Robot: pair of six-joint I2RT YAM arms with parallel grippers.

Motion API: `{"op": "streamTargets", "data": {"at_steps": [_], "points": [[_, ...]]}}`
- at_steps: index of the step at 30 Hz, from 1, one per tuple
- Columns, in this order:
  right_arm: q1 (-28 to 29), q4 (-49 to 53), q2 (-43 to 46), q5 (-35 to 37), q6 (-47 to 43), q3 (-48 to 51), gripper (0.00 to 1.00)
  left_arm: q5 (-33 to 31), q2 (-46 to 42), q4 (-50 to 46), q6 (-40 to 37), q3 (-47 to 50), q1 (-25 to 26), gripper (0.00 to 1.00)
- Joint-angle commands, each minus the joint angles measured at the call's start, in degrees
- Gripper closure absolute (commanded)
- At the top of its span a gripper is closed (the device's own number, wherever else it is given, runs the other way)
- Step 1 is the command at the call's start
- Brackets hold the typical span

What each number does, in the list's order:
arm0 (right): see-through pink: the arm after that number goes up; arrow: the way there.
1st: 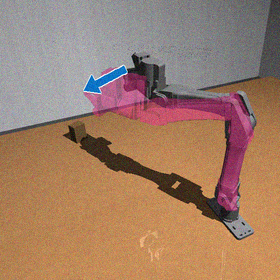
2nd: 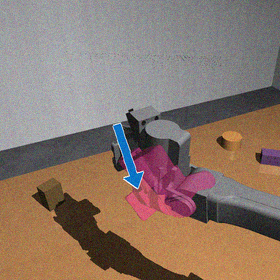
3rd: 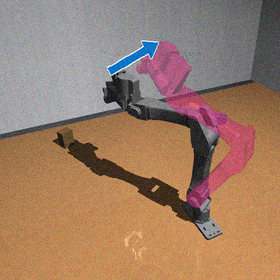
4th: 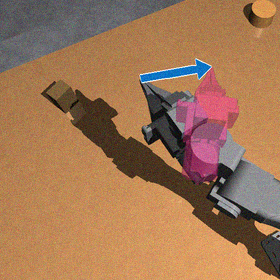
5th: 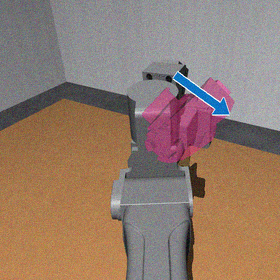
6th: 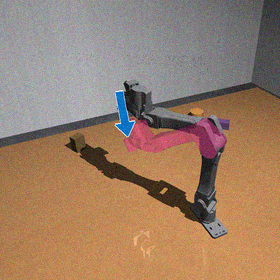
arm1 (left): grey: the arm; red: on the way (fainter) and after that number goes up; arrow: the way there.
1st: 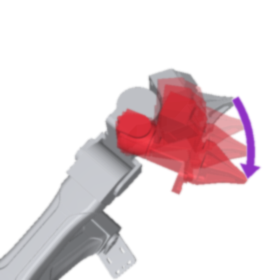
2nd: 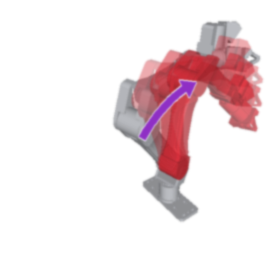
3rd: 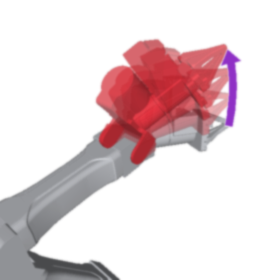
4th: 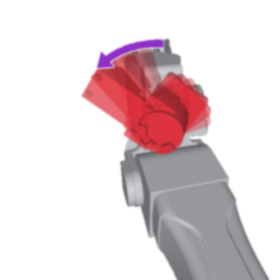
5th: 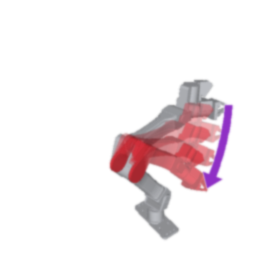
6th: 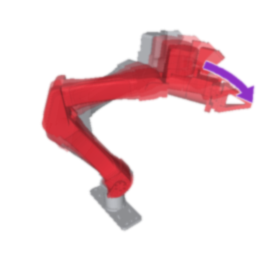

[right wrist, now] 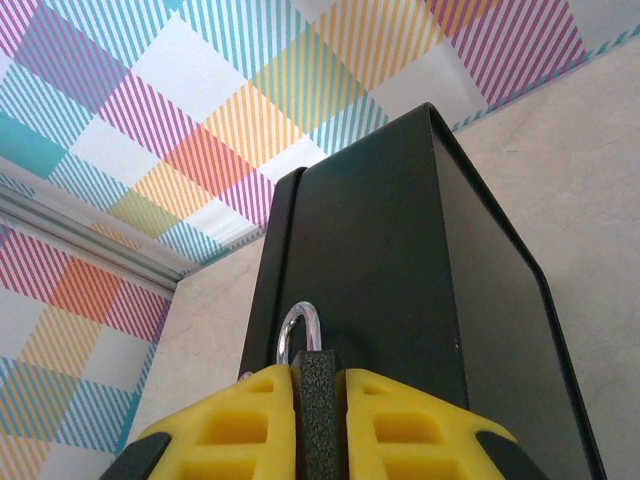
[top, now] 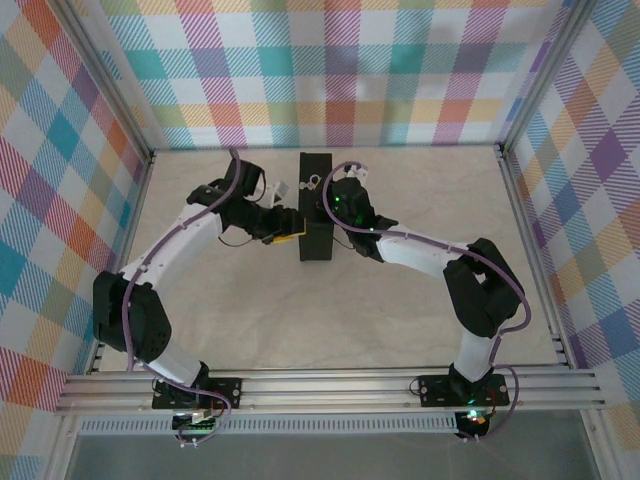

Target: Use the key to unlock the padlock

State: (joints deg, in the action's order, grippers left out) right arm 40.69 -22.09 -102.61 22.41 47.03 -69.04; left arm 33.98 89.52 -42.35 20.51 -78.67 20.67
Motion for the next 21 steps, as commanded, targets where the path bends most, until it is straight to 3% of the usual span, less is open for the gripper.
{"op": "streamTargets", "data": {"at_steps": [1,10,14,21], "points": [[-0.38,-0.42,-1.2,-0.8,2.06,-1.19,0.99,-6.2,-0.2,4.91,1.92,-2.01,-1.4,0.51],[0.05,-0.27,-0.71,-3.17,7.41,-0.49,1.0,-5.41,7.5,19.21,4.72,-1.98,-1.24,0.52],[1.12,-0.33,-1.35,-2.25,8.38,-1.19,1.0,-8.04,9.89,18.18,3.33,-2.89,-1.15,0.55],[4.24,1.58,-6.34,-0.22,8.88,-8.27,1.0,-5.4,10.37,18.53,1.51,0.4,-0.76,0.65]]}}
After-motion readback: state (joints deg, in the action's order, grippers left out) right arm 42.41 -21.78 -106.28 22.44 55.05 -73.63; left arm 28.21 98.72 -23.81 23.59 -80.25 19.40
